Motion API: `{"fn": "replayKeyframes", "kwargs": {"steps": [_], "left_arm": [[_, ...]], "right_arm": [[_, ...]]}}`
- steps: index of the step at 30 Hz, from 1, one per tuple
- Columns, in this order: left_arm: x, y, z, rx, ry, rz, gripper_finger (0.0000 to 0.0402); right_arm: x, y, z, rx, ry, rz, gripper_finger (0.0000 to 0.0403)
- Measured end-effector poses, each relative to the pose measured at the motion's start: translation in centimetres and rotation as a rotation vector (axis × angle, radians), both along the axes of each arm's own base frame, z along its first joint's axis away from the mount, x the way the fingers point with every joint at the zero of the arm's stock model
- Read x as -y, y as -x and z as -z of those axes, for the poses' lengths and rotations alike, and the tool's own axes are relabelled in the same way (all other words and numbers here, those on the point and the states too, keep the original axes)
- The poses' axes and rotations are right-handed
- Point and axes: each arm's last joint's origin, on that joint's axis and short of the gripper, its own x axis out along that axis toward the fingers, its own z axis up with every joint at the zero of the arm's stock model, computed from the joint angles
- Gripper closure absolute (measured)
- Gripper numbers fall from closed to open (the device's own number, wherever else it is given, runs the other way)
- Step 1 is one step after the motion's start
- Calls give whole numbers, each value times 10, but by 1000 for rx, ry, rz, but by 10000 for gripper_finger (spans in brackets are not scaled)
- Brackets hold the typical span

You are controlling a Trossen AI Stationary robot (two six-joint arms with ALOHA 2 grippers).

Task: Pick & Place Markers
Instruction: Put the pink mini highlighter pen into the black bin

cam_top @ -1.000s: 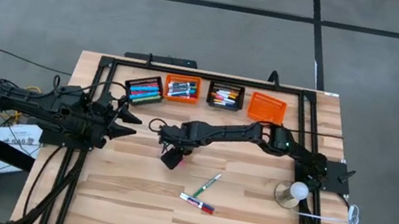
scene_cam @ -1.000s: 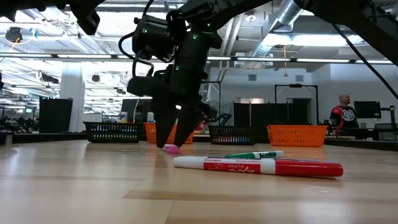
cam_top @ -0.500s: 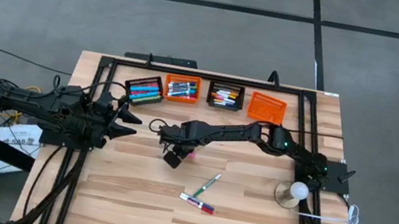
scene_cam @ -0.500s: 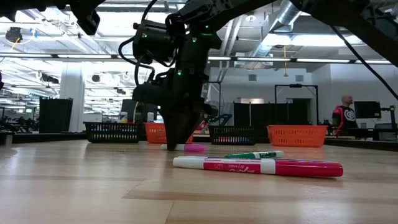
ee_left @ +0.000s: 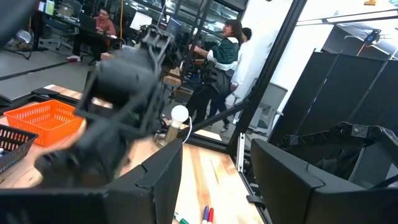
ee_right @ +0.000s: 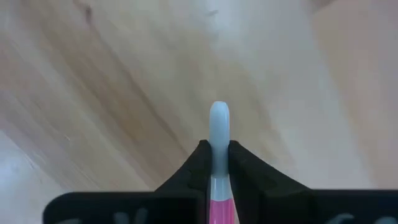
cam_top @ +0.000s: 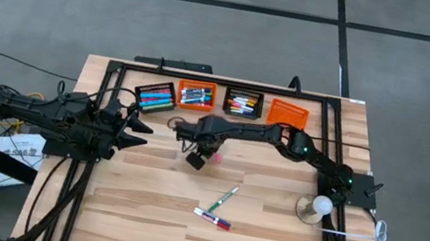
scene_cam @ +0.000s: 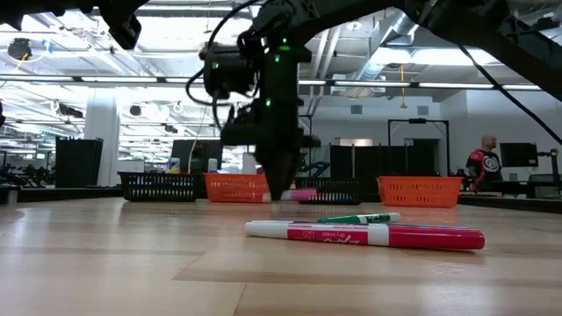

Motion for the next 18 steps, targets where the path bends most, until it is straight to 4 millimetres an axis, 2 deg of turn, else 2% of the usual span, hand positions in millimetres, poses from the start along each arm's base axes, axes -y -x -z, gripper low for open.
{"fn": "replayKeyframes", "kwargs": {"steps": [9, 14, 18], "left_arm": [[0, 0, 0, 0, 0, 0, 211], [0, 0, 0, 0, 0, 0, 211], [0, 0, 0, 0, 0, 0, 211]], "right_arm": [[20, 6, -53, -21, -34, -144, 388], [49, 27, -87, -16, -22, -155, 378], [71, 49, -123, 34, -4, -160, 385]]}}
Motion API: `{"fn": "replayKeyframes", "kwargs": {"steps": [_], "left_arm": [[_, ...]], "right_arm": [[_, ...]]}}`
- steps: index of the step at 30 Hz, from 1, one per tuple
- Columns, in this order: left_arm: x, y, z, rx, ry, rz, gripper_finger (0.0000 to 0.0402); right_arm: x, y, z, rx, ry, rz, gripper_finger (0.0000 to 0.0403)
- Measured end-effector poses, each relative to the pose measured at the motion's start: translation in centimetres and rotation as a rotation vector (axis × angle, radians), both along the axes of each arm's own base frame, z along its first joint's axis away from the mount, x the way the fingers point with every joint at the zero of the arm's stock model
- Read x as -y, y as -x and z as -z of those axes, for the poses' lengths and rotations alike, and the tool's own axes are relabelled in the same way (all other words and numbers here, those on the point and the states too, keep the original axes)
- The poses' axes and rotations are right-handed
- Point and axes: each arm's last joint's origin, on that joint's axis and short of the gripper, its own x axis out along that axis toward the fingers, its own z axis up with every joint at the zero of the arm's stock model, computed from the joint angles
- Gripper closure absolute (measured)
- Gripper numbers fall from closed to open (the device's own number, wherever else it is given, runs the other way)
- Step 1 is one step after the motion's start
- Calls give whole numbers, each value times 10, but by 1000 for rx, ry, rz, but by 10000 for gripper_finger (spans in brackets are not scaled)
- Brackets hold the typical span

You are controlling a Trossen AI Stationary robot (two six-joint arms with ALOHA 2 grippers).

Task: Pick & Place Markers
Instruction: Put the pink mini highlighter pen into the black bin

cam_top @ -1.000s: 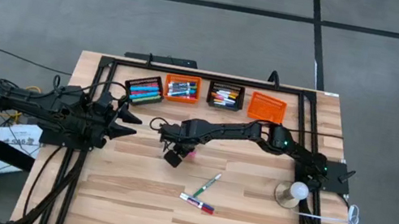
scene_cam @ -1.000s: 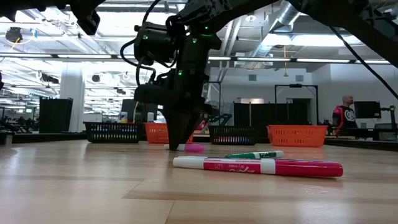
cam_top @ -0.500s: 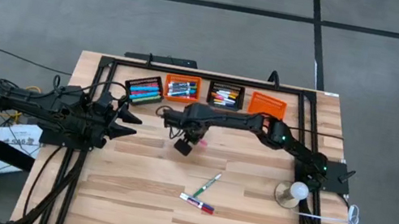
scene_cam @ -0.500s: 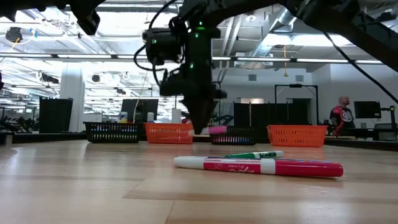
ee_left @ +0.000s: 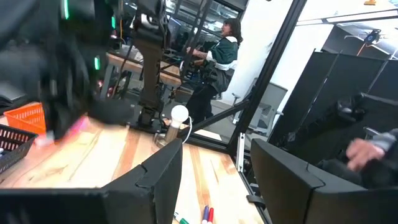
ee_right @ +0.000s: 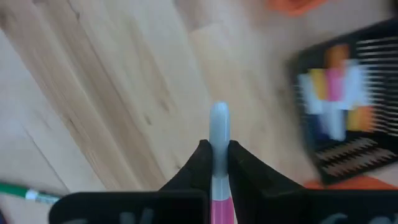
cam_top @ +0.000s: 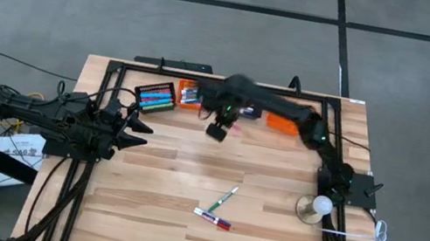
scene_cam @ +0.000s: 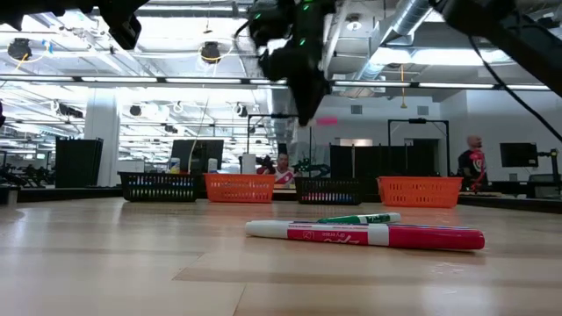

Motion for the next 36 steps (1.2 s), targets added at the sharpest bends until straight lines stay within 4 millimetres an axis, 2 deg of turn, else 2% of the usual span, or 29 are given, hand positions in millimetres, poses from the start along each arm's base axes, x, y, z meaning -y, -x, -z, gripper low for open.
{"fn": "replayKeyframes", "kwargs": {"steps": [10, 13, 18, 24, 29, 32, 36], "left_arm": [[0, 0, 0, 5, -4, -8, 211], [0, 0, 0, 5, -5, -9, 211], [0, 0, 0, 5, -6, -9, 211], [0, 0, 0, 5, -6, -9, 211], [-1, 0, -1, 6, -4, -31, 211], [-2, 0, -1, 6, 1, -85, 211], [-5, 0, -1, 5, 9, -183, 211]], "right_arm": [[41, 68, -100, 270, 95, -37, 377], [50, 87, -123, 385, 76, -110, 384], [56, 113, -150, 537, 19, -233, 377], [57, 130, -165, 595, 42, -313, 379], [61, 132, -164, 587, 74, -373, 381], [69, 124, -159, 594, 103, -405, 373], [89, 110, -138, 529, 129, -422, 375]]}}
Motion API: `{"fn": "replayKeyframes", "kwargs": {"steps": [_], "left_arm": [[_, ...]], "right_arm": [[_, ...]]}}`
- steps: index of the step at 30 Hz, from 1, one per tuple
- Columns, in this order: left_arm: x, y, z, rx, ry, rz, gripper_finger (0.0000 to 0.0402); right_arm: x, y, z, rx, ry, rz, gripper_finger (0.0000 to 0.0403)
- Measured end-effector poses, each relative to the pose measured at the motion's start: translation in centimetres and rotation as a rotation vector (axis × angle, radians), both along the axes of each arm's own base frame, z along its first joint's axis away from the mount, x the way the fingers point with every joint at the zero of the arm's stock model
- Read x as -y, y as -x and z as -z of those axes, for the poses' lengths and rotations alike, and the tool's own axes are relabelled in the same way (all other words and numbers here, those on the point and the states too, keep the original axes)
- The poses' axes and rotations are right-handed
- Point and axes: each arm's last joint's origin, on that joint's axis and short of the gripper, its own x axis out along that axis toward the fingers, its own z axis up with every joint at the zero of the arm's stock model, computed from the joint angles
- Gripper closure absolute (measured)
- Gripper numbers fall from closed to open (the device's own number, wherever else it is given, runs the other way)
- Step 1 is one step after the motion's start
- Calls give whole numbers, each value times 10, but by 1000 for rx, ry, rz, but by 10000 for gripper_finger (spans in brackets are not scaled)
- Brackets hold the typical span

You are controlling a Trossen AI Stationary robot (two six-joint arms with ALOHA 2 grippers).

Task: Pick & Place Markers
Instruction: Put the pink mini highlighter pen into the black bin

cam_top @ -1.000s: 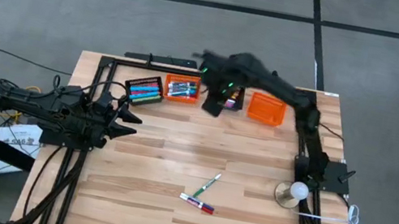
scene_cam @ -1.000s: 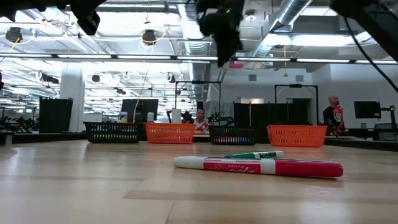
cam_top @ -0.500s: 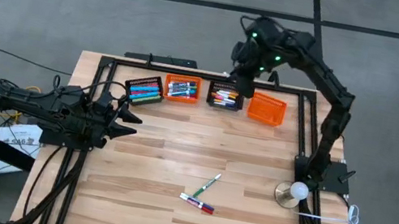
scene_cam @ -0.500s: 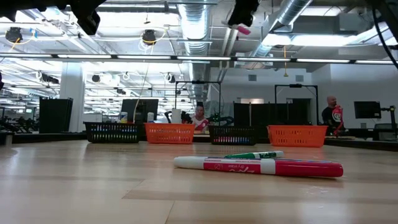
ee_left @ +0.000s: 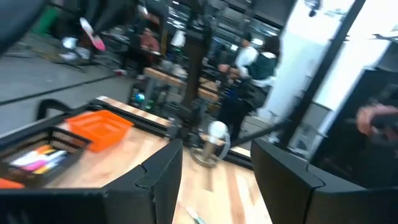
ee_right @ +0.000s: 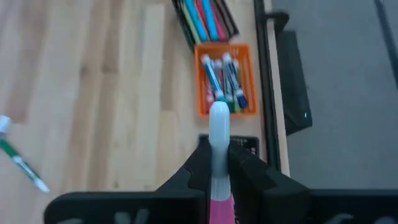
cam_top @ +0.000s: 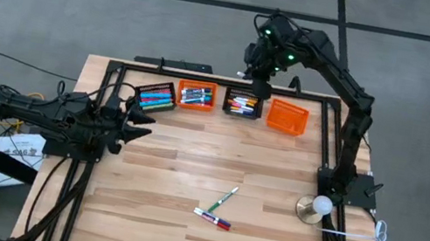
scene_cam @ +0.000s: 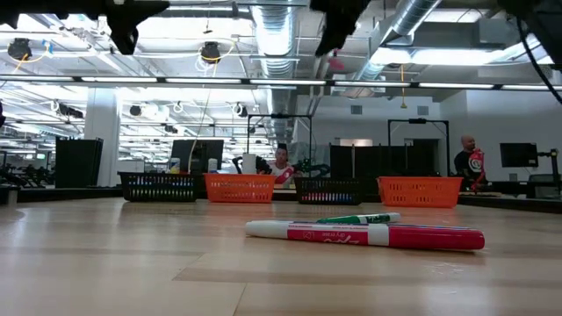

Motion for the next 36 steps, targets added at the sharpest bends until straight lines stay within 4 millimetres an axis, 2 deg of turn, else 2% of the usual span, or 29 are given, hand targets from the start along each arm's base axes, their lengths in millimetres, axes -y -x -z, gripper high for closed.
{"fn": "replayKeyframes", "kwargs": {"steps": [6, 12, 16, 20, 25, 31, 36], "left_arm": [[-3, 0, 0, -1, 10, -103, 211], [-3, 0, 0, -1, 11, -116, 211], [-3, 0, 0, -1, 11, -117, 211], [-3, -1, 1, -7, 11, -121, 211], [-3, -2, 2, -17, 9, -121, 211], [-3, -3, 2, -20, 9, -121, 211], [-3, -3, 2, -21, 9, -120, 211]], "right_arm": [[41, -23, 50, -108, -9, -6, 377], [75, -37, 101, -205, -78, 32, 364], [85, -46, 131, -260, -126, 33, 373], [85, -57, 160, -332, -178, 18, 375], [85, -66, 184, -379, -217, 20, 364], [97, -61, 192, -380, -234, 60, 373], [102, -60, 210, -426, -277, 84, 370]]}}
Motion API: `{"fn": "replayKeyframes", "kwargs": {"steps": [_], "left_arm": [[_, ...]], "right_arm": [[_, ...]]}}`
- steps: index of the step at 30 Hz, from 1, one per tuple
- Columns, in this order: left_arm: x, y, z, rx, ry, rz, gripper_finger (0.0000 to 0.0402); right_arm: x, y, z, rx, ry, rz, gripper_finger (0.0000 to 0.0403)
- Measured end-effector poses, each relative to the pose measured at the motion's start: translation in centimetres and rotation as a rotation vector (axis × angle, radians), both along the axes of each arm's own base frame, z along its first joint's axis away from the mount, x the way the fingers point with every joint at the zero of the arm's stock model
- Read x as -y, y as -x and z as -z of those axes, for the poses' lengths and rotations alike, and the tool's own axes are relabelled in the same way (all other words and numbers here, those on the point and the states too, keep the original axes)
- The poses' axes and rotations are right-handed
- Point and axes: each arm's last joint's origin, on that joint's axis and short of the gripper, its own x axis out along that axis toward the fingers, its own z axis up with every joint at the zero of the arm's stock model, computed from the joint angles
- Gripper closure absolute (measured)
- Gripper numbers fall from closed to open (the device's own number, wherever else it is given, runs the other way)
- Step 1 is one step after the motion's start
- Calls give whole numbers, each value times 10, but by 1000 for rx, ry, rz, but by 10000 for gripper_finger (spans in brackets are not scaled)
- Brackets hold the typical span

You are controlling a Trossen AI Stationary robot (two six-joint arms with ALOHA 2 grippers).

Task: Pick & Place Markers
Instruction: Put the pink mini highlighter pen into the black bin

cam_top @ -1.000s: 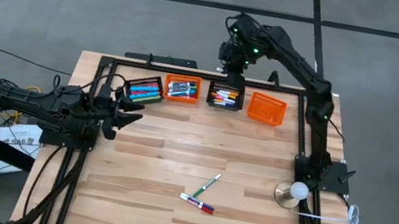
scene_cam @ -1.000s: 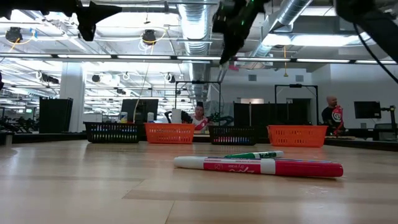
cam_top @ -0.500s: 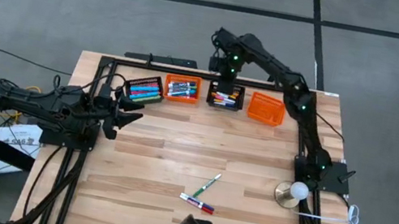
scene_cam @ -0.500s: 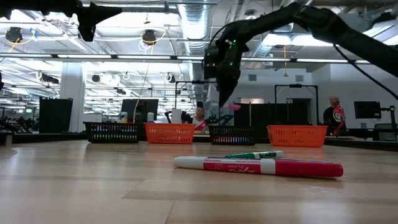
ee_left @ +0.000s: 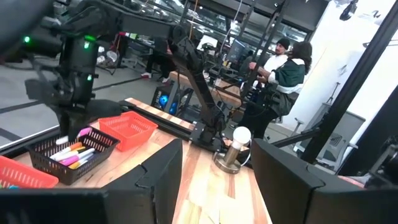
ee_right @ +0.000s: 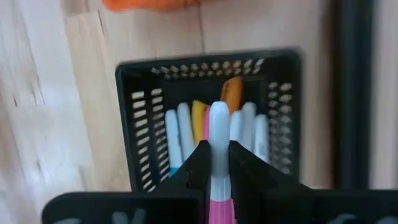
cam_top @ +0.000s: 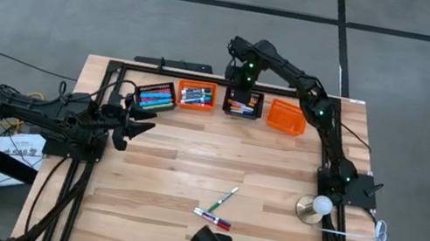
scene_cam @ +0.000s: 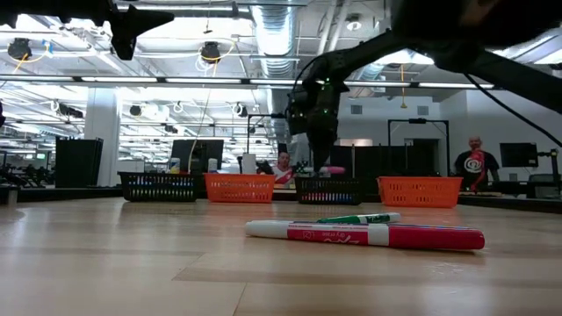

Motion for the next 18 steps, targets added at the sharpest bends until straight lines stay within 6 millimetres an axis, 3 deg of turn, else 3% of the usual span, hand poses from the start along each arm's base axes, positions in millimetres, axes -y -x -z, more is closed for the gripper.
{"fn": "replayKeyframes", "kwargs": {"steps": [5, 11, 18], "left_arm": [[0, 0, 0, 0, 0, 0, 211], [0, 0, 0, 1, 3, 0, 211], [0, 0, 0, 4, 4, 0, 211]], "right_arm": [[-4, -8, 16, -32, -7, -12, 361], [-2, -8, 17, -39, 5, -2, 365], [0, -6, 17, -47, -2, 28, 341]]}}
